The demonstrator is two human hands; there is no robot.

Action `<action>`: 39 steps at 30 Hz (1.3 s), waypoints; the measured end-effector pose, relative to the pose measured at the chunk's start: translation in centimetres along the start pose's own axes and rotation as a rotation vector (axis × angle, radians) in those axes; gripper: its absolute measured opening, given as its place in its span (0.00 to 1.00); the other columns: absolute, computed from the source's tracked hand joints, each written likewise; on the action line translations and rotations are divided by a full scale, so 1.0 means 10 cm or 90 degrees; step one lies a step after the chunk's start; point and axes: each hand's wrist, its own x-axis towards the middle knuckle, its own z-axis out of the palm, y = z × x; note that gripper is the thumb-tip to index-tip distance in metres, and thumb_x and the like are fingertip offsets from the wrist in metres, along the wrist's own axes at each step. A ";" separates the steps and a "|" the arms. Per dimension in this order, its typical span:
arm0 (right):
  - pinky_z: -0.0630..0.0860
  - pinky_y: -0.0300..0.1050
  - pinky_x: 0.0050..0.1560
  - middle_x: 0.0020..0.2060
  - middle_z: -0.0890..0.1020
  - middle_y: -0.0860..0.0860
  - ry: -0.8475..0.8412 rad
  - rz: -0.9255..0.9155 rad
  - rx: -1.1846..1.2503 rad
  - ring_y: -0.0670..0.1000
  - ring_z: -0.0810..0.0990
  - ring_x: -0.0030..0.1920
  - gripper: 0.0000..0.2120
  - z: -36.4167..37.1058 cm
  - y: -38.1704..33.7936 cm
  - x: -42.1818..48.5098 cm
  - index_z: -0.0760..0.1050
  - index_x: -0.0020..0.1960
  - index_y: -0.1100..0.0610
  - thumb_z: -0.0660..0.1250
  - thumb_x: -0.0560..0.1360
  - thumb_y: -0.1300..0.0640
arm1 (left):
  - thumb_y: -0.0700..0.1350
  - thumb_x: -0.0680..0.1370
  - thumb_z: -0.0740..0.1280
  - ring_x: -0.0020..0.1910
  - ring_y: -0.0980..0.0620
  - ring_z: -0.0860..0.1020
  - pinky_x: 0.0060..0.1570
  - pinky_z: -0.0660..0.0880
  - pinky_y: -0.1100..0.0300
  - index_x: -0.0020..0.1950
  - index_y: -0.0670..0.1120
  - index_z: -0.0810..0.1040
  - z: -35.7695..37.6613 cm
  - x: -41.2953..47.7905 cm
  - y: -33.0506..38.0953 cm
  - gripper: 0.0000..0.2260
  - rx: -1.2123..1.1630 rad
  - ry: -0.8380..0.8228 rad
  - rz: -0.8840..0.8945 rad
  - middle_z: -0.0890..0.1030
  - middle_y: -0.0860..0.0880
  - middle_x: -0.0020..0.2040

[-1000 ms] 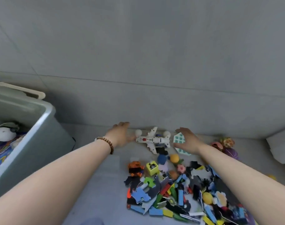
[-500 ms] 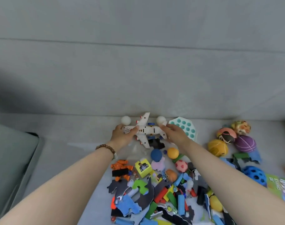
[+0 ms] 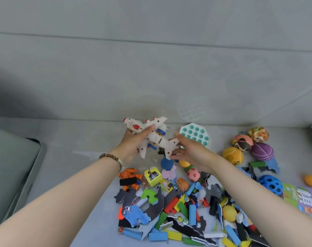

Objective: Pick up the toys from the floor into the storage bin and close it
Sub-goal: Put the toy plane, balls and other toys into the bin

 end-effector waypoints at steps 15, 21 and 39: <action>0.65 0.47 0.63 0.58 0.64 0.51 0.181 -0.175 -0.679 0.52 0.60 0.62 0.25 0.02 0.62 0.17 0.74 0.62 0.44 0.74 0.66 0.44 | 0.43 0.77 0.67 0.29 0.59 0.81 0.26 0.76 0.67 0.43 0.45 0.78 -0.62 -0.38 0.00 0.04 0.159 0.043 0.022 0.85 0.52 0.34; 0.64 0.42 0.61 0.59 0.64 0.51 0.209 -0.219 -0.683 0.52 0.59 0.62 0.23 0.09 0.71 0.19 0.76 0.60 0.47 0.74 0.67 0.45 | 0.44 0.76 0.68 0.34 0.53 0.82 0.29 0.77 0.67 0.43 0.45 0.79 -0.72 -0.41 -0.03 0.04 0.161 0.046 -0.008 0.84 0.52 0.33; 0.75 0.37 0.50 0.49 0.79 0.48 0.186 -0.124 -0.338 0.47 0.77 0.50 0.19 0.00 0.51 0.07 0.74 0.61 0.51 0.71 0.72 0.51 | 0.44 0.77 0.67 0.30 0.56 0.81 0.28 0.77 0.67 0.44 0.44 0.79 -0.59 -0.46 0.12 0.04 0.179 0.032 -0.010 0.84 0.53 0.31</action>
